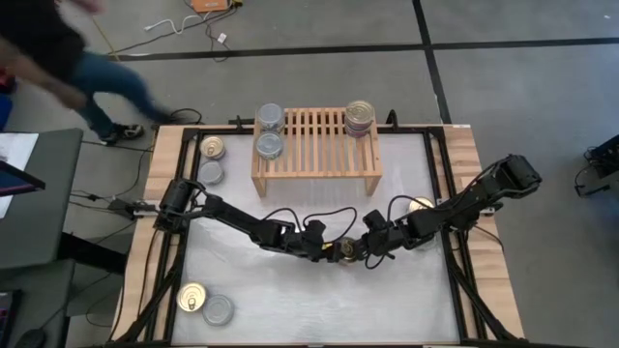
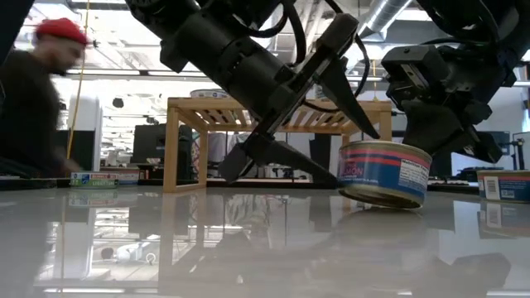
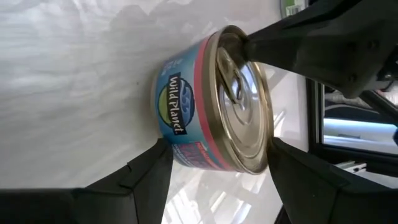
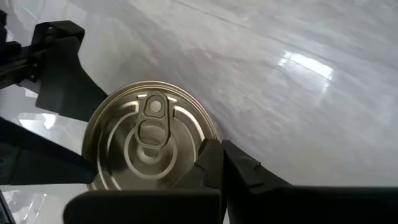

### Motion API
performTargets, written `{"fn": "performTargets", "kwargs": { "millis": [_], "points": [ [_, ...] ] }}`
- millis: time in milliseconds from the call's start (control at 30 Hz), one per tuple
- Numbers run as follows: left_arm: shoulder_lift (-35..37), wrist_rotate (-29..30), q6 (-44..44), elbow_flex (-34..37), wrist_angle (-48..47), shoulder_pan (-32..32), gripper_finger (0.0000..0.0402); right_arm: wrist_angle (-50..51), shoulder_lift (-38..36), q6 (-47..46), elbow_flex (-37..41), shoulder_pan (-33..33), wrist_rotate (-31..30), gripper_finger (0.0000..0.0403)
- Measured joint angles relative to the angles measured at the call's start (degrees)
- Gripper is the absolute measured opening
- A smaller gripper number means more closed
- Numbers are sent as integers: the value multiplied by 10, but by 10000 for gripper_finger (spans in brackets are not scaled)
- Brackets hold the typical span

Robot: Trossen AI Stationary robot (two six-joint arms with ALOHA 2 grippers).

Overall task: Stack canned seafood by type on shelf
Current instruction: Put the blue tuna can on the shelf aligned with the other blue tuna can

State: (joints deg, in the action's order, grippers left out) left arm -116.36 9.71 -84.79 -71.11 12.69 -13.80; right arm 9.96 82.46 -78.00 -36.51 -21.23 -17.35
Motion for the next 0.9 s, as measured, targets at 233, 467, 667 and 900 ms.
{"fn": "performTargets", "kwargs": {
  "millis": [233, 467, 667, 900],
  "points": [
    [0, 10, -5, 0, 5, -2, 251, 8, 0, -15, 0, -4, -10, 22],
    [0, 31, -16, 0, 11, -4, 251, 8, 0, -29, 0, -5, -12, 22],
    [0, 38, -16, 0, 16, -4, 251, 9, 0, -32, 0, -5, -12, 22],
    [0, 49, -41, 0, 22, -4, 251, 11, 1, -61, 1, -22, -58, 22]
  ]
}}
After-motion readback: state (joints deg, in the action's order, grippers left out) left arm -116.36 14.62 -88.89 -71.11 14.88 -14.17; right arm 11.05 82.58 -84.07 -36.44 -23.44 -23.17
